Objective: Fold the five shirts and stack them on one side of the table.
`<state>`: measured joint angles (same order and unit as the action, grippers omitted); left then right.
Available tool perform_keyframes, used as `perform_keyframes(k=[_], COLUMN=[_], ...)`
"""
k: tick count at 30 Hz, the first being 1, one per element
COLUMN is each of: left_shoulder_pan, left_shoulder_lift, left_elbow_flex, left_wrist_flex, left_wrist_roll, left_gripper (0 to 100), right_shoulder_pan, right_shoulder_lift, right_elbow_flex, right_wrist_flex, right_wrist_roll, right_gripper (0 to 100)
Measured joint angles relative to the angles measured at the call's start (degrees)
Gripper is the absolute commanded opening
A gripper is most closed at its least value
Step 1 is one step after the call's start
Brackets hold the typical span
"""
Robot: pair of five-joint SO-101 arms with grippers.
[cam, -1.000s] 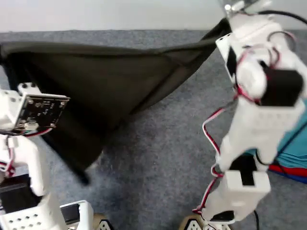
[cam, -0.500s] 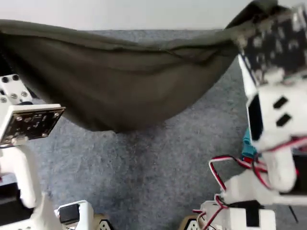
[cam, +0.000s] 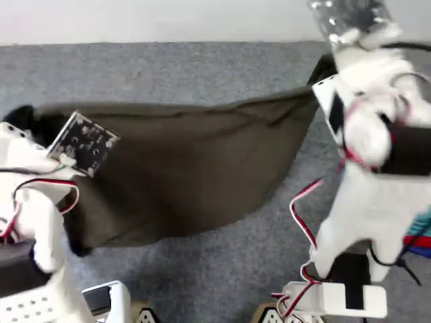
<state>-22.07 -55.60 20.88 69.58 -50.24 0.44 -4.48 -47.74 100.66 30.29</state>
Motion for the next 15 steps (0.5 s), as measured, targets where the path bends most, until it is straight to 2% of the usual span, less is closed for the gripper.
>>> perform_keyframes(k=[8,15], left_shoulder_pan=[-11.6,-14.68], left_shoulder_lift=[0.0,0.0], left_elbow_flex=[18.11,25.58], left_wrist_flex=[-6.33,-6.51], left_wrist_roll=[0.0,0.0], left_gripper=[1,1], right_shoulder_pan=[-0.7,-8.0], right_shoulder_lift=[0.62,0.62], right_elbow_flex=[31.38,46.59], right_wrist_flex=[0.0,0.0], right_wrist_roll=[-6.33,-10.29], right_gripper=[0.9,2.0])
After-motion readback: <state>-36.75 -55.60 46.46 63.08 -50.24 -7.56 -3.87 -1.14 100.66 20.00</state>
